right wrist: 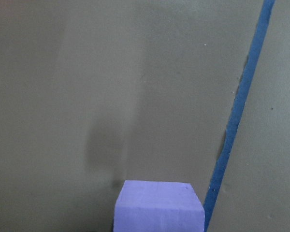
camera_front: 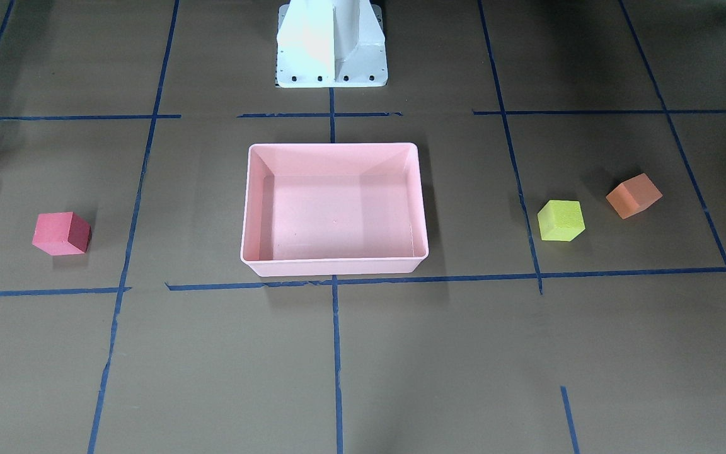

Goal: Place blocks into pink bin with both arms
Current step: 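Lower the right gripper onto the purple block and close it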

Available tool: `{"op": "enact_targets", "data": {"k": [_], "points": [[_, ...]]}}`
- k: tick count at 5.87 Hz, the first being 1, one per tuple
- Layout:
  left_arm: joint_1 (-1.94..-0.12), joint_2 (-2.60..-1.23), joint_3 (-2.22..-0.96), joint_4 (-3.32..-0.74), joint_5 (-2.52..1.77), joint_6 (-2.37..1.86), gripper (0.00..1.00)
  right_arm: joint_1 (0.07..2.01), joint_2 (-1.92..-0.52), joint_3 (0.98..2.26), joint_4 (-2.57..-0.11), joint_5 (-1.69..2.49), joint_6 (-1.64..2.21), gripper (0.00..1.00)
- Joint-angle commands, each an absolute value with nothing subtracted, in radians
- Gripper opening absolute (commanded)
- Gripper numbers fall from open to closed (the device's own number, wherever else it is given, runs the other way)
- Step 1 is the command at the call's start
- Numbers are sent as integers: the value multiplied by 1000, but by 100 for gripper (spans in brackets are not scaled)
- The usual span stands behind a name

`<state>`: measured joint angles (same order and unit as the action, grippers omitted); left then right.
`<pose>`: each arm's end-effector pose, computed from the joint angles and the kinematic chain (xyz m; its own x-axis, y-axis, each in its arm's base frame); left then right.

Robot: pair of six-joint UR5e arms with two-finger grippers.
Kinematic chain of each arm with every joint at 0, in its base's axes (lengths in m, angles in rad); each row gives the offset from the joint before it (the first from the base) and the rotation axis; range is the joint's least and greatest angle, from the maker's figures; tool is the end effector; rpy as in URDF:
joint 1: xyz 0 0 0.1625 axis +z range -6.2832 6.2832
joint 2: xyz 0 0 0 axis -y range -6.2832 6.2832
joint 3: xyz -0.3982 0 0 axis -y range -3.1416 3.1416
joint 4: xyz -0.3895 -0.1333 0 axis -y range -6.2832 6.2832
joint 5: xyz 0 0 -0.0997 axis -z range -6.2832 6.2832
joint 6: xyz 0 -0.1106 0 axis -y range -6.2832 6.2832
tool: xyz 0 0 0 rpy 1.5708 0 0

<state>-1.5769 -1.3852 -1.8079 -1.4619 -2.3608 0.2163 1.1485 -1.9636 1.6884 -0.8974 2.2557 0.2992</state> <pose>-0.0572 -0.4102 0.6172 0.6885 0.1703 -0.7050 -0.1450 0.9847 0.0962 -0.0847 -0.3430 0.6765 0.6903 -0.2693 0.6715 0.1824 0.9629 0.1987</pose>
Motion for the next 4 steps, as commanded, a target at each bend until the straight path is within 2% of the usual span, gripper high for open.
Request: {"op": "enact_targets", "data": {"k": [1,3,4], "points": [[-1577,-1385,-1809,-1462,-2361,216,100,1117,-1963,1658,-897,2244,290,100],[-1577,-1384,-1809,-1460,-2361,216,100,1077,-1960,1628,-896,2226,273,99],[-1577,-1384,-1809,-1459,-2361,216,100,1075,-1953,1626,-897,2224,270,81]]}}
